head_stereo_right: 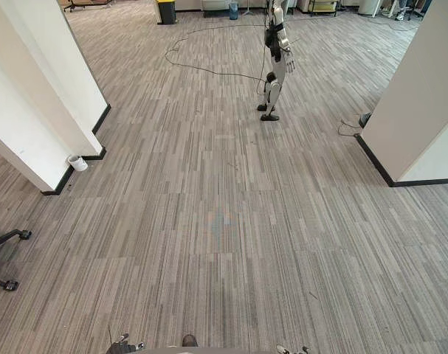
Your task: Organize washtable
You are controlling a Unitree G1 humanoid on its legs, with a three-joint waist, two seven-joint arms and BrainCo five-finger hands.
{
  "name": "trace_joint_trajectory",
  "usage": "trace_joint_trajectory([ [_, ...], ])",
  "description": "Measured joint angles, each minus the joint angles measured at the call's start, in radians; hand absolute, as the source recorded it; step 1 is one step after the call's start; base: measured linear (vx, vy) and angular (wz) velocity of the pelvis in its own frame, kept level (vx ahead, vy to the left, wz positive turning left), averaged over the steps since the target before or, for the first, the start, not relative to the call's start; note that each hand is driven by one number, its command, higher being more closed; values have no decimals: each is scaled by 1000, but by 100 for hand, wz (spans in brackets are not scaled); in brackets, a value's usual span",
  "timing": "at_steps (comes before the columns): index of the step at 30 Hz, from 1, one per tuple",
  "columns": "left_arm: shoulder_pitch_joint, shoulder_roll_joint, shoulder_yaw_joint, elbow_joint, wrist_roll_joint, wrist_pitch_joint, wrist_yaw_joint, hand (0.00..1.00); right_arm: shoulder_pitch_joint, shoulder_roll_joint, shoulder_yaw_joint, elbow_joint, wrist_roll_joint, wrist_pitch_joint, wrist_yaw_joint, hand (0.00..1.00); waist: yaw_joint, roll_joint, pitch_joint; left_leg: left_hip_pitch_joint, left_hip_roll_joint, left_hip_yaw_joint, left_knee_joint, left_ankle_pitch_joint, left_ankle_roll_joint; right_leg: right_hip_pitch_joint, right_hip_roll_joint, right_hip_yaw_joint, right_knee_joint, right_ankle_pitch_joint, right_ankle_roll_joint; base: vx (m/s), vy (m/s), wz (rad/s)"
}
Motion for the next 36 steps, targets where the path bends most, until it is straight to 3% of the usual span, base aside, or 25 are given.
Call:
trace_joint_trajectory([
  [11, -1, 4, 11, 4, -39, -30, 21, 0, -9, 23, 4, 1, 0, -10, -43, 0, 0, -20, 32, -16, -5, -28, 0, 0, 0, 23, -5, -41, -49, 17, 9, 9, -11, 8],
  [27, -3, 12, 55, -11, -48, -29, 24, 0, -41, 33, 41, 2, 0, -10, -43, 0, 2, -47, 66, -50, 0, -21, 28, -12, 4, 7, -11, -58, -72, 43, 19, -25, -3, 0],
  [29, -3, 3, 90, -38, -55, -28, 25, 0, -53, 38, 39, -2, 0, -9, -40, 0, 9, -57, 88, -147, 15, -26, 214, -109, 14, -8, -26, -72, -62, 29, 32, -48, 47, 12],
  [30, 0, -8, 112, -48, -63, -26, 25, 0, -54, 36, 33, -7, 0, -7, -40, 0, 17, -50, 95, -202, 29, -26, 353, -181, 24, -12, -40, -92, -30, -11, 40, -7, 69, 10],
  [31, 1, -15, 121, -51, -63, -24, 26, 0, -49, 35, 26, -11, 0, -6, -39, 0, 22, -54, 97, -220, 34, -25, 402, -207, 34, -17, -44, -98, -14, -23, 43, 56, 157, 5],
  [32, 7, -28, 139, -75, -63, -18, 26, 0, -23, 35, 11, -39, 1, -3, -38, 0, 30, -41, 92, -253, 45, -14, 576, -303, 58, -22, -69, -117, 56, -61, 57, 135, 234, 10],
  [33, 23, -34, 138, -83, -62, -18, 24, 0, 2, 36, 10, -58, 3, -3, -36, 0, 27, -31, 83, -248, 50, 3, 615, -366, 56, -20, -80, -127, 128, -84, 83, 198, 294, 11],
  [34, 20, -46, 145, -75, -61, -11, 21, 0, 10, 33, 5, -87, 9, -2, -33, 0, 32, -16, 83, -241, 44, 5, 634, -446, 58, -109, -98, -122, 368, -102, 85, 166, 255, 12],
  [35, 22, -39, 144, -77, -60, -7, 19, 0, 13, 37, -8, -106, 11, -2, -25, 0, 31, -26, 80, -222, 26, 9, 625, -463, 68, -206, -122, -95, 570, -64, 35, 197, 237, 13],
  [36, 21, -28, 140, -81, -60, -1, 19, 0, 18, 55, -11, -130, 11, -4, -19, 0, 26, -35, 82, -183, 4, 8, 601, -474, 76, -315, -136, -55, 779, 20, -49, 285, 205, 13],
])
